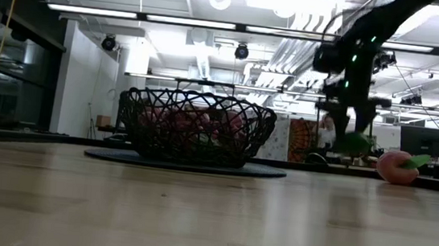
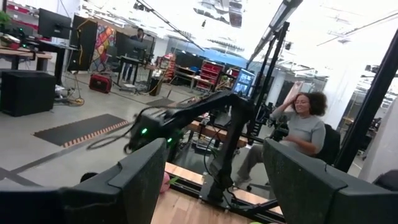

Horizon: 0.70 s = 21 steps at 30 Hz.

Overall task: Build produce basket
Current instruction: Put the lime into the wire basket

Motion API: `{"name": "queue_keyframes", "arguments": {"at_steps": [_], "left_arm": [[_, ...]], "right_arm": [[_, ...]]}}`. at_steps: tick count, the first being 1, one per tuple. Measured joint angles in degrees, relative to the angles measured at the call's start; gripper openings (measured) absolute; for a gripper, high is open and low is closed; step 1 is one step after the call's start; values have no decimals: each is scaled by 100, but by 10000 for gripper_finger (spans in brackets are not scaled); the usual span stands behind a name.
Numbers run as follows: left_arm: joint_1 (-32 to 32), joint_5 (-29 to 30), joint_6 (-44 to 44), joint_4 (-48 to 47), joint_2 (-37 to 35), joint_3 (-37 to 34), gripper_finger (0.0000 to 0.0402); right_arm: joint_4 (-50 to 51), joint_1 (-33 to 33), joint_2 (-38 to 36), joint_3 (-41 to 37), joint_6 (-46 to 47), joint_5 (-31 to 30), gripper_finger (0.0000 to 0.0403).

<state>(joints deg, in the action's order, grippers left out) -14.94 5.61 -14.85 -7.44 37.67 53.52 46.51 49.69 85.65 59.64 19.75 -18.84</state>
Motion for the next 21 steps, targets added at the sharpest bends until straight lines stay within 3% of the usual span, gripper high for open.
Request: {"name": "queue_keyframes", "arguments": {"at_steps": [5, 11, 15, 21], "left_arm": [[0, 0, 1, 0, 0, 0, 256], [0, -1, 2, -62, 8, 2, 256], [0, -2, 2, -90, 15, 2, 256], [0, -2, 2, -90, 13, 2, 256]], "right_arm": [[-130, -400, -1367, 8, 149, 456, 223], [-831, -1518, -2752, 8, 537, 1448, 222], [-1486, -2425, -3254, 10, 602, 1512, 221], [-2480, -3342, -3417, 10, 570, 1504, 221]]}}
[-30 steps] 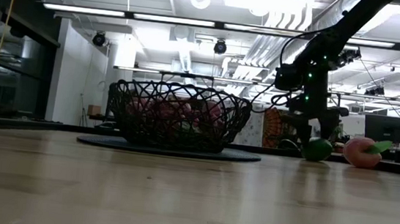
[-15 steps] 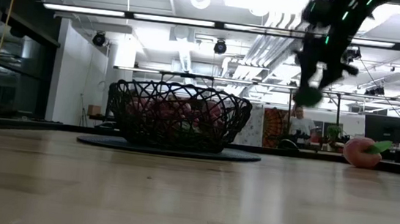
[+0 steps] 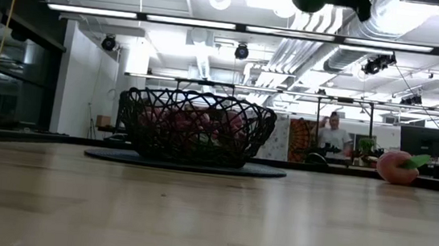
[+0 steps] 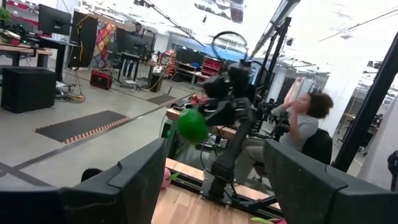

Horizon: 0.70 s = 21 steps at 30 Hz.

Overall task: Build produce basket
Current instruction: Put the lime into the wire basket

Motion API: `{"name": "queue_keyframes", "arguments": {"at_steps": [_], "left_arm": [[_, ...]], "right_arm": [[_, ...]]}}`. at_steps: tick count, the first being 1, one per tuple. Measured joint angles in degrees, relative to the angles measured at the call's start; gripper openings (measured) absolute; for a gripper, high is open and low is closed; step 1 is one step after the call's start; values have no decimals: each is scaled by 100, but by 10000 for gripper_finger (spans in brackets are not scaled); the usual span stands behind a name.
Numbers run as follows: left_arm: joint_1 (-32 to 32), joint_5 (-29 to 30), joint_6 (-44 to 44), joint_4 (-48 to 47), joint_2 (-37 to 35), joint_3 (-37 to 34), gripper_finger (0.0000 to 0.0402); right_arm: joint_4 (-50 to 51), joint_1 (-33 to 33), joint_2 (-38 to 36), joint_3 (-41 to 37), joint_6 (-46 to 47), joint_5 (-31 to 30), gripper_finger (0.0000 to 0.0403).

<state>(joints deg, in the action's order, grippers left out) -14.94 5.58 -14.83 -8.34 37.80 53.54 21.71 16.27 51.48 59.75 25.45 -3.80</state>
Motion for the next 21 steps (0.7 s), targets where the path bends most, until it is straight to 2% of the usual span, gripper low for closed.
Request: {"name": "queue_keyframes", "arguments": {"at_steps": [7, 18, 21], "left_arm": [[0, 0, 0, 0, -2, 0, 256], [0, 0, 0, -12, -2, 0, 256], [0, 0, 0, -26, -2, 0, 256]], "right_arm": [[-673, -321, 37, 7, -155, -4, 221], [-743, -332, 40, 7, -226, 155, 221], [-915, -383, 263, 20, -24, 242, 221]]}}
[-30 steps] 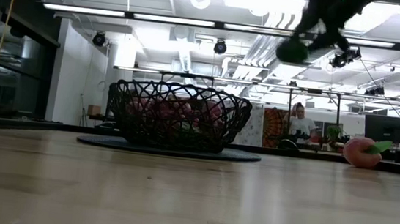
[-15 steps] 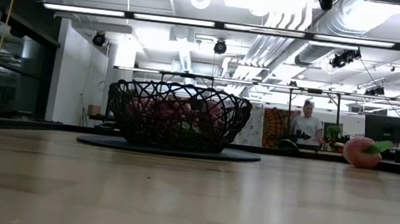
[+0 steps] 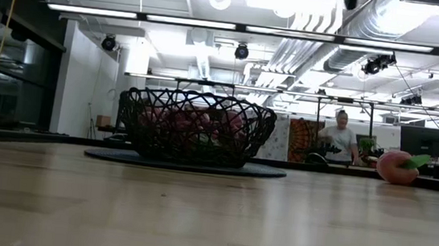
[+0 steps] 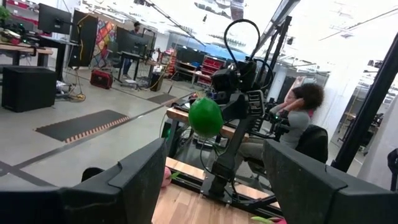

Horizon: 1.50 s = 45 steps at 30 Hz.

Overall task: Build produce basket
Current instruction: Put the lime into the wire basket

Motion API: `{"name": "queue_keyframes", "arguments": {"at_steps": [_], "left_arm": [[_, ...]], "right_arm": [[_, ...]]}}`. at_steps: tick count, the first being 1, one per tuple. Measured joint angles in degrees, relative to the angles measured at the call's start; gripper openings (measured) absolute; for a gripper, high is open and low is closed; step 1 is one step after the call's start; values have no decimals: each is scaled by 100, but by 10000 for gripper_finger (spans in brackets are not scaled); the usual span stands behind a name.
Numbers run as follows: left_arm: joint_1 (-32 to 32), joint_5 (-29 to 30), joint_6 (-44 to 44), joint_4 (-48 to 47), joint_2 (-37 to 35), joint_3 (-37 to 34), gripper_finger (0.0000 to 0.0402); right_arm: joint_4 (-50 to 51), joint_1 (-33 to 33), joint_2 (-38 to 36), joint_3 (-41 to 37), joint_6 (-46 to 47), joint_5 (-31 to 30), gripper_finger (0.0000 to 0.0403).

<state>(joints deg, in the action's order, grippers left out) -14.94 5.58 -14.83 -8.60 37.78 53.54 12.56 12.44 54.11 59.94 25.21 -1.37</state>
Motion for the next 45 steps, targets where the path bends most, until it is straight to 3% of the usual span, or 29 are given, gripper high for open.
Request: {"name": "queue_keyframes", "arguments": {"at_steps": [5, 10, 14, 21, 25, 30, 45], "left_arm": [[0, 4, 0, -7, 14, 0, 256], [-2, 7, 0, -17, 22, 0, 256], [-1, 17, 0, -17, 22, 0, 256], [0, 42, 1, -17, 22, 0, 256], [-2, 111, 2, -17, 20, 0, 256], [0, 128, 2, -17, 20, 0, 256], [0, 171, 107, -17, 20, 0, 256]], "right_arm": [[-709, -340, 1007, 48, -60, 191, 220], [-602, -616, 2305, 676, -325, 602, 220], [283, -726, 3083, 1242, -775, 590, 221], [1954, -478, 4048, 1849, -1623, -416, 226], [2147, -223, 4410, 1917, -1771, -908, 227], [2299, -15, 4677, 1925, -1477, -944, 228], [2431, 35, 4706, 1923, -1431, -1521, 229]]}}
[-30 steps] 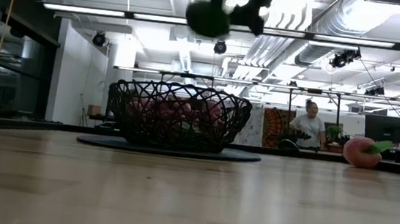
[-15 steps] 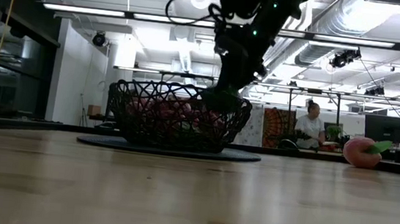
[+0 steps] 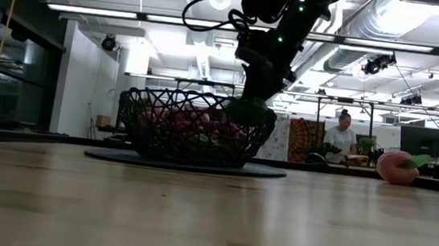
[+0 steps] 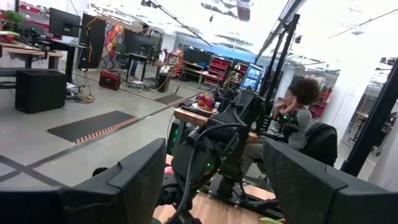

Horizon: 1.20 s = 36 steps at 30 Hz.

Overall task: Build produce basket
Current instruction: Put the lime into the wire basket, then put the peach into the wire basket

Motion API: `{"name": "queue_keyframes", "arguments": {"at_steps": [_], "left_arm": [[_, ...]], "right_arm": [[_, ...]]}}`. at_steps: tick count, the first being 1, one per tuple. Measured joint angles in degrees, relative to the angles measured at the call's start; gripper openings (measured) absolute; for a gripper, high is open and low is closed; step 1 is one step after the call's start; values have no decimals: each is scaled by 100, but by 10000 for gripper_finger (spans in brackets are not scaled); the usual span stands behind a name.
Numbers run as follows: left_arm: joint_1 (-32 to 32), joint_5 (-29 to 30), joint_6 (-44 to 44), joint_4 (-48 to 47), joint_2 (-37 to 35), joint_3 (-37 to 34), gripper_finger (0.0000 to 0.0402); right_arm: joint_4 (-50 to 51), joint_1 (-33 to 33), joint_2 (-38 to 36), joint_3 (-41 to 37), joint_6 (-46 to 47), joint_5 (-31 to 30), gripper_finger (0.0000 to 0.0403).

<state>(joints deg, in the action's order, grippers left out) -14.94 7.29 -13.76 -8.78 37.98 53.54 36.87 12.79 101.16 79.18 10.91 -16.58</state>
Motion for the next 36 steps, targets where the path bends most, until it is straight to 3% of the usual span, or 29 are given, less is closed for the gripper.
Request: {"name": "queue_keyframes", "arguments": {"at_steps": [7, 18, 23, 28, 36], "left_arm": [[0, 0, 46, -2, 0, 0, 256], [0, 0, 46, -4, 0, 0, 256], [0, -2, 46, -28, 0, 0, 256], [-2, -2, 46, -57, 0, 0, 256], [-1, 95, 45, -57, 2, 0, 256]], "right_arm": [[27, 118, 0, 0, 139, 223, 240], [69, 298, -21, 72, 81, 345, 389], [452, 336, -235, 417, -15, 136, 387], [803, 253, -1055, 319, -66, -193, 386], [133, 14, -3346, -1770, 903, -213, 385]]}}
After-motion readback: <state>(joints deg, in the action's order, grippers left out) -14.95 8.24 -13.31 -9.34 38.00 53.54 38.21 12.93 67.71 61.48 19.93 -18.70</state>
